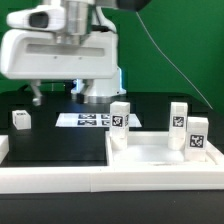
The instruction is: Assemble square table
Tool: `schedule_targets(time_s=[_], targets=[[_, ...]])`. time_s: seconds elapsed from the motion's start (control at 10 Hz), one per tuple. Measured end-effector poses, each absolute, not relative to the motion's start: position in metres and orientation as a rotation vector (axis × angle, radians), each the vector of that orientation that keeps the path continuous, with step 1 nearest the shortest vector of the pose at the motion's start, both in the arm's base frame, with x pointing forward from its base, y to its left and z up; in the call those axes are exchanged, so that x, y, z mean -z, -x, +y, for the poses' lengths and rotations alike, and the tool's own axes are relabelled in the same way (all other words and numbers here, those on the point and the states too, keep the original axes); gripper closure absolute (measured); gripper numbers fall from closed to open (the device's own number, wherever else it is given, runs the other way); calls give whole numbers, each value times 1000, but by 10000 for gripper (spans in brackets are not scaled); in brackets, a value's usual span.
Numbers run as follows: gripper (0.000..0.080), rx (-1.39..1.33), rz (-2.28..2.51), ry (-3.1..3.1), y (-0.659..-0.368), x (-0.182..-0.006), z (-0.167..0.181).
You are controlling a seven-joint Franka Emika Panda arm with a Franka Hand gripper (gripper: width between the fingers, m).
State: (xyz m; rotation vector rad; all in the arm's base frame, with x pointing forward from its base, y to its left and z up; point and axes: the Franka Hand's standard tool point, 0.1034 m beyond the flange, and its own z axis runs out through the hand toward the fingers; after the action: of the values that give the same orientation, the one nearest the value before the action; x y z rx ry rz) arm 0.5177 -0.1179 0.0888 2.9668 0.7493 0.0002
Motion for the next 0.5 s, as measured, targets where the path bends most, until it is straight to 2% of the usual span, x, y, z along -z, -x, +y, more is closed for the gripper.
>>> schedule_targets(time_s=[0.1,0.5], targets=[[151,5,733,-2970,-510,-84,-123],[151,9,728,-2970,-510,-83,-123]])
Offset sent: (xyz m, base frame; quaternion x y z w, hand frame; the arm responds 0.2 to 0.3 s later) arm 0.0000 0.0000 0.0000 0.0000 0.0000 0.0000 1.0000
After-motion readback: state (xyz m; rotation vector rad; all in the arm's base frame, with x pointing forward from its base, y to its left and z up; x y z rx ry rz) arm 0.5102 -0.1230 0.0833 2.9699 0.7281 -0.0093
